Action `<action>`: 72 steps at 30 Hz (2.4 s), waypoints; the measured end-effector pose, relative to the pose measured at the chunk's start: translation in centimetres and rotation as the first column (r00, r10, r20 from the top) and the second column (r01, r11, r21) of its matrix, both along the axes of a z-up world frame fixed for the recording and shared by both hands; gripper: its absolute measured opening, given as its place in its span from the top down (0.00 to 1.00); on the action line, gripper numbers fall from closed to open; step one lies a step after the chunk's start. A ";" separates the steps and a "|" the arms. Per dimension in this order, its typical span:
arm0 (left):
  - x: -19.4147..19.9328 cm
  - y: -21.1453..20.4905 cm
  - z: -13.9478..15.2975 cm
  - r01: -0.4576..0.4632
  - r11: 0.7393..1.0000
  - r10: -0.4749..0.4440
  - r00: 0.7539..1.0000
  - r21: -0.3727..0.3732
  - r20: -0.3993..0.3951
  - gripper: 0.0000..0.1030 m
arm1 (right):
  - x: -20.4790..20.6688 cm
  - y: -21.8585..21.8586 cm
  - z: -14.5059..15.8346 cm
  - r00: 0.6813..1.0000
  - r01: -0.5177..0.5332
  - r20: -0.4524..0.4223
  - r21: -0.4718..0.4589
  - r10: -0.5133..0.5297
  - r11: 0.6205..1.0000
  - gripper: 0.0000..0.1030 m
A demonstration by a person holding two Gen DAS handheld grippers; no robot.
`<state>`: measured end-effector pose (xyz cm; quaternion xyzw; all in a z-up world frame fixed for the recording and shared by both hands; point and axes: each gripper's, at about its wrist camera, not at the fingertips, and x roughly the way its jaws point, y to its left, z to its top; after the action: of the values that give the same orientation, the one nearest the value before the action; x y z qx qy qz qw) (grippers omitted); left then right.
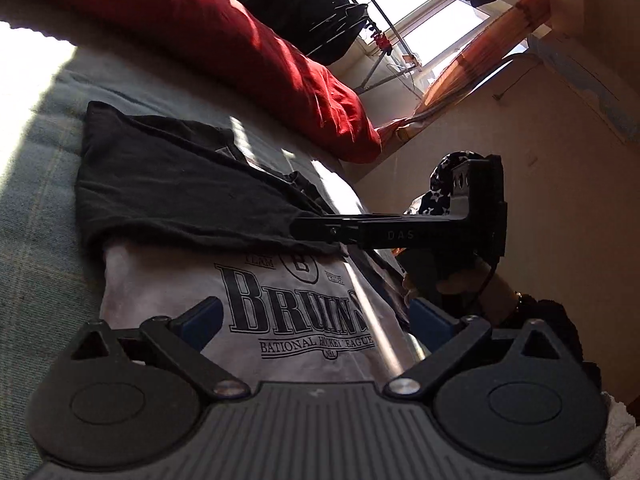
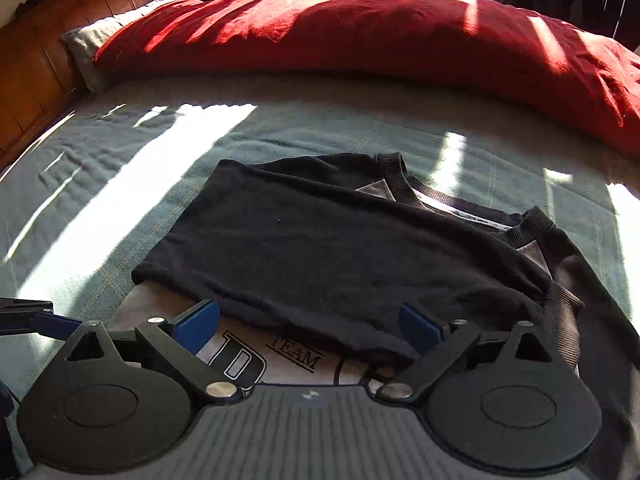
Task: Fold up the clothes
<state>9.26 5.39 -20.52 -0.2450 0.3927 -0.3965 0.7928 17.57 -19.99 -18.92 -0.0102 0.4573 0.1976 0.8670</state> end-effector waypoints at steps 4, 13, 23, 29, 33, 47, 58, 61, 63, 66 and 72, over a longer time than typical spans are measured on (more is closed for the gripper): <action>-0.5 -4.7 -0.5 0.125 0.987 -0.123 0.992 0.098 -0.021 0.04 | 0.8 -3.8 -1.2 0.995 0.089 -0.056 0.077 -0.085 0.993 0.02; -1.1 -5.6 -0.6 0.151 0.982 -0.150 0.988 0.110 -0.019 0.04 | 1.8 -8.5 -5.0 0.963 0.216 -0.198 0.155 -0.184 0.964 0.00; -2.5 -7.8 0.2 0.187 0.969 -0.194 0.981 0.160 0.027 0.04 | -3.7 -16.9 0.0 0.933 0.360 -0.074 0.170 -0.352 0.917 0.00; -3.6 -9.8 0.1 0.215 0.962 -0.229 0.971 0.166 0.069 0.04 | -11.3 -26.2 0.0 0.823 0.536 0.065 0.241 -0.564 0.809 0.00; -3.8 -10.6 -0.3 0.215 0.957 -0.230 0.971 0.195 0.061 0.04 | -16.0 -31.9 -0.7 0.743 0.617 0.006 0.381 -0.669 0.689 0.01; -3.2 -11.8 -1.6 0.185 0.948 -0.201 0.979 0.258 0.037 0.04 | -19.5 -38.4 -4.7 0.622 0.723 -0.074 0.436 -0.779 0.536 0.06; -3.4 -12.2 -1.7 0.185 0.944 -0.204 0.978 0.272 0.045 0.04 | -25.7 -44.0 -2.9 0.489 0.788 -0.063 0.460 -0.870 0.410 0.36; -3.5 -12.6 -1.8 0.190 0.941 -0.211 0.976 0.282 0.048 0.04 | -26.1 -45.0 -4.2 0.464 0.811 -0.103 0.450 -0.880 0.375 0.39; -3.5 -12.8 -1.9 0.191 0.938 -0.212 0.976 0.289 0.045 0.04 | -26.3 -45.5 -5.3 0.449 0.826 -0.131 0.439 -0.884 0.355 0.40; -3.5 -12.9 -2.1 0.190 0.936 -0.212 0.976 0.297 0.041 0.04 | -26.9 -46.4 -7.5 0.407 0.851 -0.187 0.433 -0.894 0.297 0.40; -3.3 -13.1 -2.5 0.189 0.932 -0.210 0.977 0.310 0.036 0.04 | -28.0 -47.8 -10.3 0.326 0.860 -0.240 0.477 -0.914 0.182 0.39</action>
<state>5.92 -7.67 -23.01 -0.0652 0.4446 -0.4176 0.7897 -10.44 -67.76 -29.17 0.4840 0.2596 -0.2251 0.8048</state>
